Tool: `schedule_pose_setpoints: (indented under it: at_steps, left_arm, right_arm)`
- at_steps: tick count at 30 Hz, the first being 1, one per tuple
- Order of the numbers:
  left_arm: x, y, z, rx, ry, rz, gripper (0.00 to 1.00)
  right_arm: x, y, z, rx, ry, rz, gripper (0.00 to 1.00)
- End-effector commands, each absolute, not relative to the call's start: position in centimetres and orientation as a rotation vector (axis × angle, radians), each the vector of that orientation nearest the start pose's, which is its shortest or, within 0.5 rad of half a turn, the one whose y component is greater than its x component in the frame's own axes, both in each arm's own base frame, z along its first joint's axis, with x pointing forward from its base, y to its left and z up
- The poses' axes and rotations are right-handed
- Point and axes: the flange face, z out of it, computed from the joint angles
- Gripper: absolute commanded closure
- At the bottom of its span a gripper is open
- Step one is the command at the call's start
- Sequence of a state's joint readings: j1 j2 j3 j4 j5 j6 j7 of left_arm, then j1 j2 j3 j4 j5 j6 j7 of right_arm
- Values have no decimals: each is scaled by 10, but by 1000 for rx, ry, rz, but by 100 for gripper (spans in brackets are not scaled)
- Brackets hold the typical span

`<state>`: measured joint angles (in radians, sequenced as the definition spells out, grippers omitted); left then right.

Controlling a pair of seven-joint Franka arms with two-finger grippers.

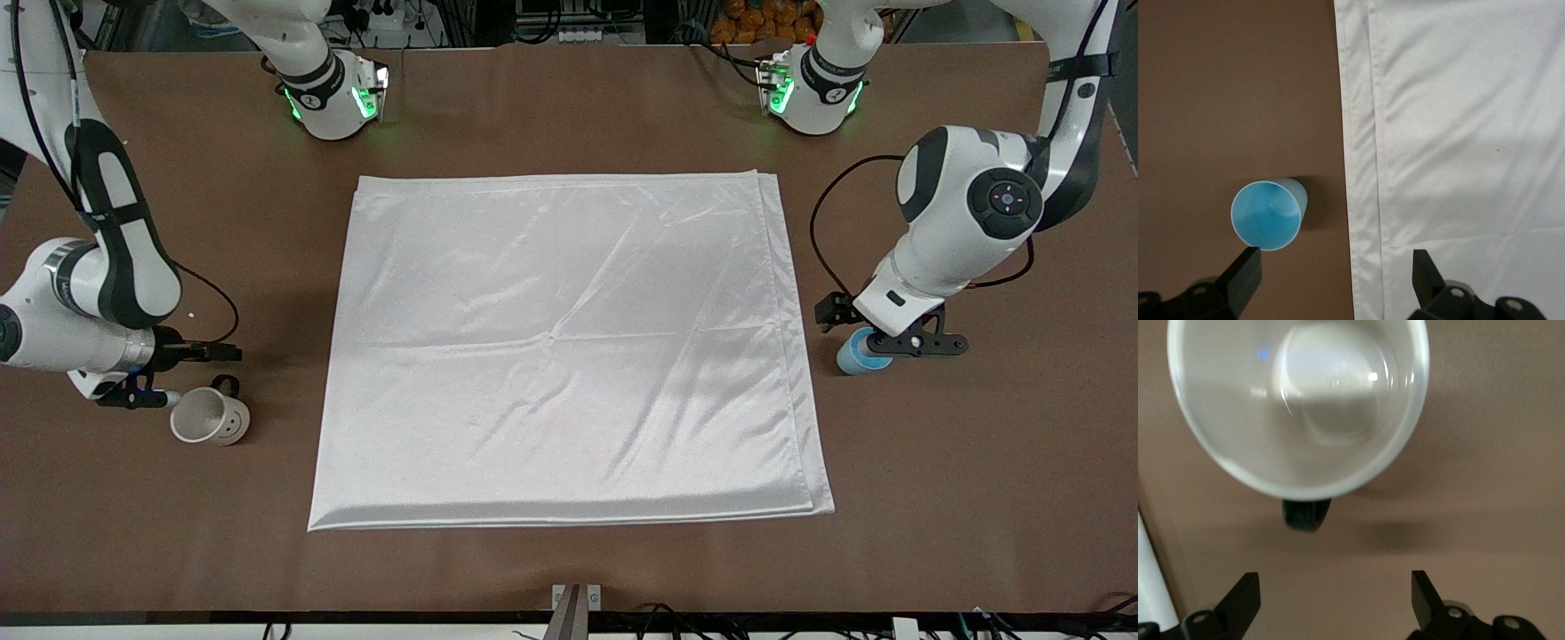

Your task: Place blue cup into white mug on cloth

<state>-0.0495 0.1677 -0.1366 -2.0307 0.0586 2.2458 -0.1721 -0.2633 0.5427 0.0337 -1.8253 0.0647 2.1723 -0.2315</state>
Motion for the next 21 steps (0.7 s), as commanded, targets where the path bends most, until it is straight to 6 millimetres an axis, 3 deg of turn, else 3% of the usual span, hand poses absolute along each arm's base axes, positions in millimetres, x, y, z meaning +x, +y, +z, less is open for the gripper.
schedule_pose_setpoints:
  at_steps: [1,9,21]
  left_arm:
    - [577,-99,341,-3099,105,-129,0]
    - [585,-91,307,-3104,100,-145,0]
    - [593,-76,270,-3080,134,-168,0]
  right_arm:
    - [624,-139,216,-3020,39,184,0]
    - [634,-133,203,-3041,20,104,0]
    - [650,-128,206,-3060,5,44,0]
